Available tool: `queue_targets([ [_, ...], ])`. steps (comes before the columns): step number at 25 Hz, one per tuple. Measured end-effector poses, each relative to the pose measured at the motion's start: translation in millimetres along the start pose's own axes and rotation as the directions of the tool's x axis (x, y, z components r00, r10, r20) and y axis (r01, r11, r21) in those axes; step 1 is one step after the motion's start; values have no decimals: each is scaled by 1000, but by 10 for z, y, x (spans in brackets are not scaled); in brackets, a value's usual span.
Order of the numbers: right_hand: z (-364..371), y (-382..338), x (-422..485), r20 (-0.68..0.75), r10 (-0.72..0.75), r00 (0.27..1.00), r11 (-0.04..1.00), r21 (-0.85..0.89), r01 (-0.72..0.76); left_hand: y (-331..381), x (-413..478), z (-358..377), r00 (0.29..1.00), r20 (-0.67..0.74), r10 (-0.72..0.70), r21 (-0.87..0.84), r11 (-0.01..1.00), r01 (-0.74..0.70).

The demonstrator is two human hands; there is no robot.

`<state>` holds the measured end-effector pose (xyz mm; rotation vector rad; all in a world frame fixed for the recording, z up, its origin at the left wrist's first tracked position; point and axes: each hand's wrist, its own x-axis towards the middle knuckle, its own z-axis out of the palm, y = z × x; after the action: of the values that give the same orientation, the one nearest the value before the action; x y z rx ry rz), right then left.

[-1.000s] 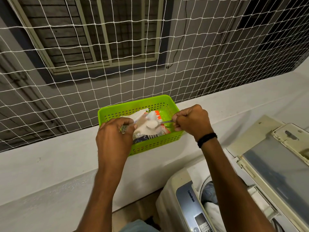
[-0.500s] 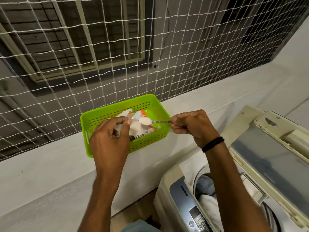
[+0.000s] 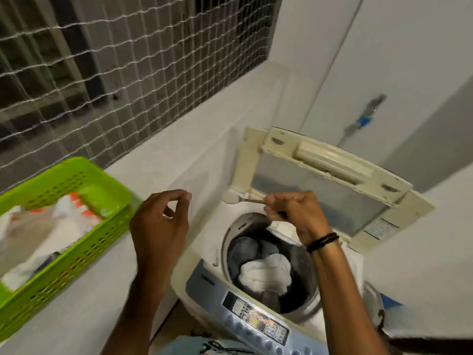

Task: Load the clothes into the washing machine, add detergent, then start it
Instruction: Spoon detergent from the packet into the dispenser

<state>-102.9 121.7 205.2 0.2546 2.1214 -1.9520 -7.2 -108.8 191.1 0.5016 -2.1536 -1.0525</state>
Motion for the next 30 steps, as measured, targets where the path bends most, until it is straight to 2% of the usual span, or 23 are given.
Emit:
queue_targets([
  [4,-792,574,263,-238,83,968,995,-34,-93,-41,-114,756,971,233,55,-20,998,-52],
  [7,-1227,1106,559,-343,97,934,977,-145,-155,-177,-286,1380,904,422,73,27,995,-93],
  [9,-1385,1455,770,-408,117,905,953,-210,-218,-302,-430,1788,824,563,66,81,987,-135],
  [13,-1323,1799,991,-499,165,851,910,-255,-326,-497,-720,2485,605,796,-17,129,981,-142],
  [15,-1212,1906,1048,-527,128,840,854,-373,-364,-622,-816,2764,535,844,-42,158,972,-172],
  [19,-1035,2125,1054,-457,-67,887,804,-552,-223,-682,-904,3041,441,897,-44,206,923,-325],
  [22,-1037,2208,1023,-445,-156,882,801,-579,-151,-702,-953,3144,378,924,-57,197,919,-343],
  [26,-1040,2113,957,-503,-217,837,788,-597,-154,-788,-976,3179,339,936,-92,212,917,-338],
  [28,-1022,1952,895,-597,-125,793,863,-460,-210,-802,-954,3151,357,929,-94,210,930,-302],
  [30,-1049,1907,850,-645,90,759,953,-165,-253,-799,-909,3084,396,913,-97,201,952,-230],
])
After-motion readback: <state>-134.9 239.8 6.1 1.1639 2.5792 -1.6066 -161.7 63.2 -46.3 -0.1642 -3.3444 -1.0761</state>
